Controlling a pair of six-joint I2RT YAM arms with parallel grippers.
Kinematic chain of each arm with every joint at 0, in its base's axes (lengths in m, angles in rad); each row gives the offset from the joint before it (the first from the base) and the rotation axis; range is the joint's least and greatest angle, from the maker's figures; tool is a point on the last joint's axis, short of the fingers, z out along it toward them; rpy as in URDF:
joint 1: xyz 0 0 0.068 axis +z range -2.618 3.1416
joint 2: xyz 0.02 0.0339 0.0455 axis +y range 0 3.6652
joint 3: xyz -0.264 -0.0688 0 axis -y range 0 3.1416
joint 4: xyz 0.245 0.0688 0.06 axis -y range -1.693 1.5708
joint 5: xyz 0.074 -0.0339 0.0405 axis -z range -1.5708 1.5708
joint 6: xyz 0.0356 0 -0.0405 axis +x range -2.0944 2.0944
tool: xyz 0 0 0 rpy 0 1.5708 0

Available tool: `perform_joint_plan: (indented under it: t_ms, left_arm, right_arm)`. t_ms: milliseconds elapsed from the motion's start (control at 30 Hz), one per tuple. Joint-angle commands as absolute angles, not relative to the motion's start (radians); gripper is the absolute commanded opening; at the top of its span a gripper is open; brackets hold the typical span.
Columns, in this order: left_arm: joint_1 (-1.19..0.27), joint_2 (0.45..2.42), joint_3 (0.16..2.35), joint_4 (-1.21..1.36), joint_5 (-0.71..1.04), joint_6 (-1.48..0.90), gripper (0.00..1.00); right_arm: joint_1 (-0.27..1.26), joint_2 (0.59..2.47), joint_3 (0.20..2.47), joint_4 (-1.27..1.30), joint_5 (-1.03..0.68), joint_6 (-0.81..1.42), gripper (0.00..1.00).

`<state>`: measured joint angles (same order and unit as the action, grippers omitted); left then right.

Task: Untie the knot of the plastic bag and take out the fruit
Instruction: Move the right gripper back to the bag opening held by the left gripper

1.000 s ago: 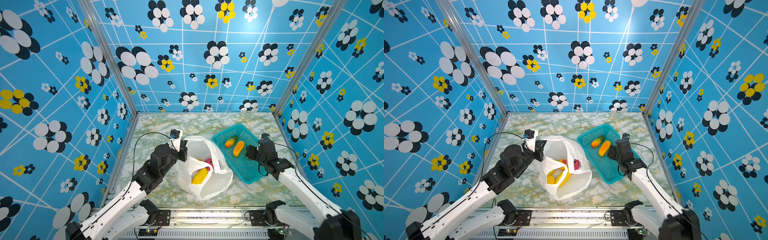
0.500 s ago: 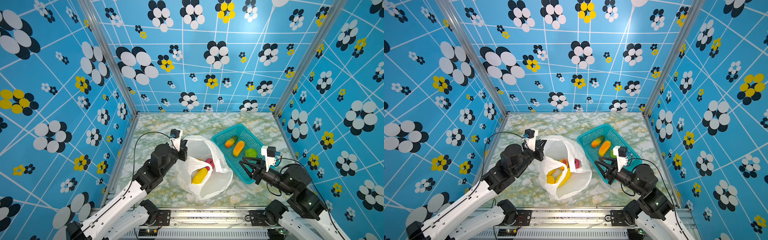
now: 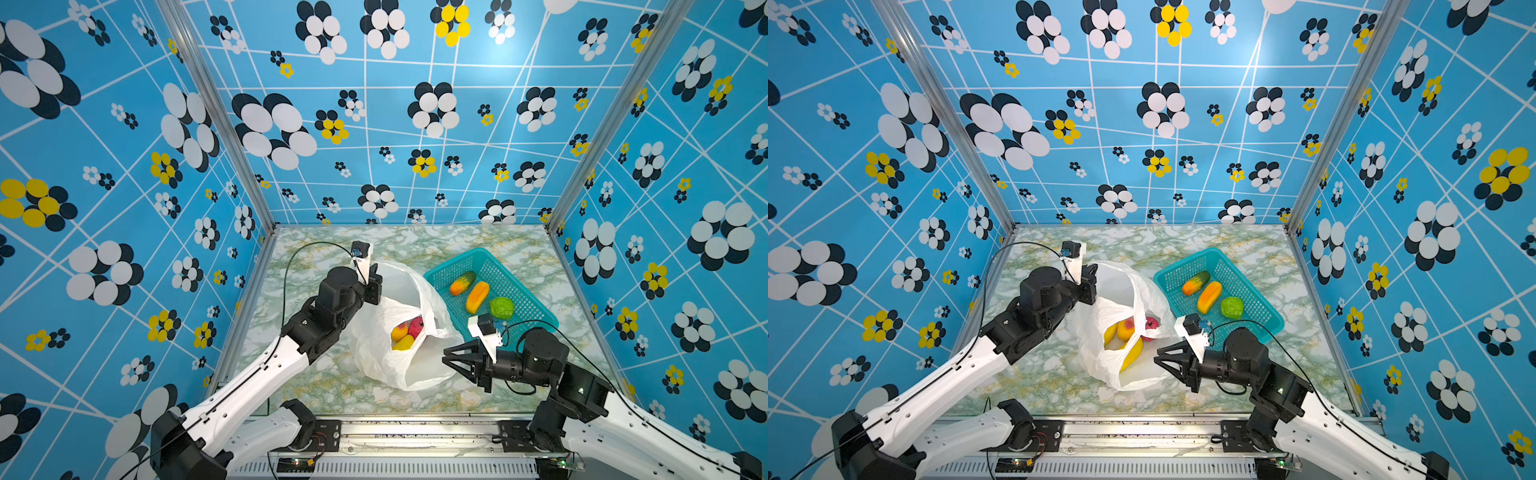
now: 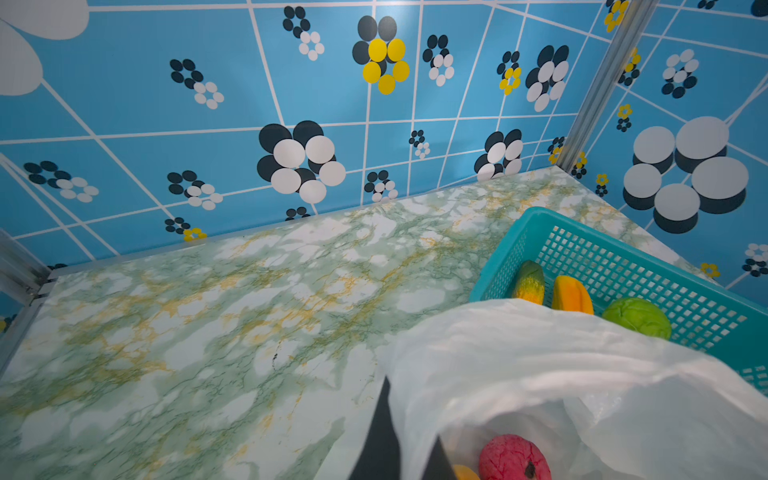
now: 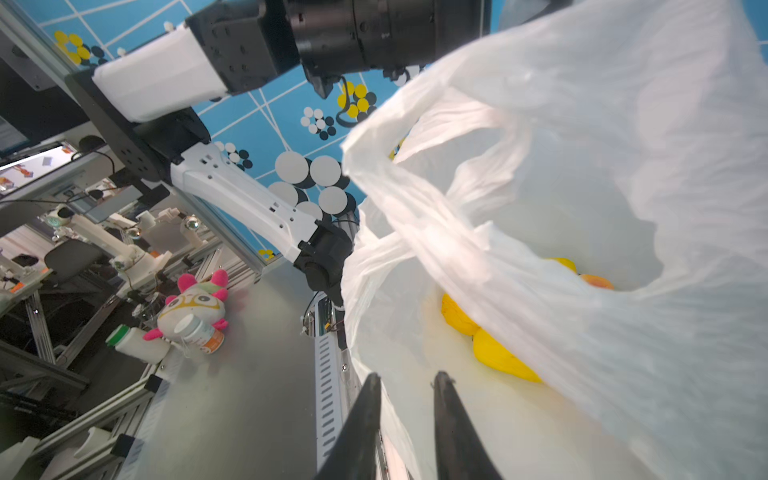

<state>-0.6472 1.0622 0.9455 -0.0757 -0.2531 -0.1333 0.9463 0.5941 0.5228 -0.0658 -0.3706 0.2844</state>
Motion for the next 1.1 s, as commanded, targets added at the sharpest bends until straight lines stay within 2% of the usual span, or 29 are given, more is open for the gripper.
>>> perform_joint_plan:
  t_ms: [0,267,400,467,533,600,800,900,967,1067]
  left_arm:
    - [-0.637,1.084,1.017,-0.113,-0.317,-0.107,0.0]
    - [-0.635,1.133,1.15,-0.123,-0.262,-0.068,0.0]
    - [-0.637,1.15,1.217,-0.14,-0.231,-0.056,0.0]
    - [-0.637,1.138,1.222,-0.142,-0.219,-0.055,0.0]
    - [-0.638,1.111,1.193,-0.138,-0.21,-0.067,0.0]
    - [-0.64,1.064,1.129,-0.127,-0.195,-0.092,0.0]
    - [-0.662,0.932,0.894,-0.025,-0.125,-0.163,0.0]
    - [-0.686,0.916,0.874,-0.021,-0.134,-0.165,0.0]
    - [-0.707,0.913,0.875,-0.023,-0.142,-0.162,0.0]
    - [-0.736,0.91,0.869,-0.016,-0.161,-0.154,0.0]
  right_arm:
    - [1.004,0.661,0.559,-0.069,-0.247,0.215,0.24]
    - [1.1,1.016,0.647,0.009,0.047,0.21,0.17]
    - [1.147,1.215,0.71,0.072,0.182,0.211,0.18]
    - [1.149,1.292,0.729,0.121,0.229,0.232,0.23]
    - [1.149,1.328,0.724,0.181,0.259,0.247,0.37]
    - [1.148,1.339,0.693,0.257,0.3,0.261,0.45]
    - [1.158,1.39,0.656,0.345,0.337,0.253,0.52]
    - [1.166,1.428,0.674,0.355,0.356,0.275,0.57]
    - [1.166,1.46,0.693,0.354,0.423,0.338,0.66]
    - [1.166,1.538,0.744,0.329,0.524,0.46,0.68]
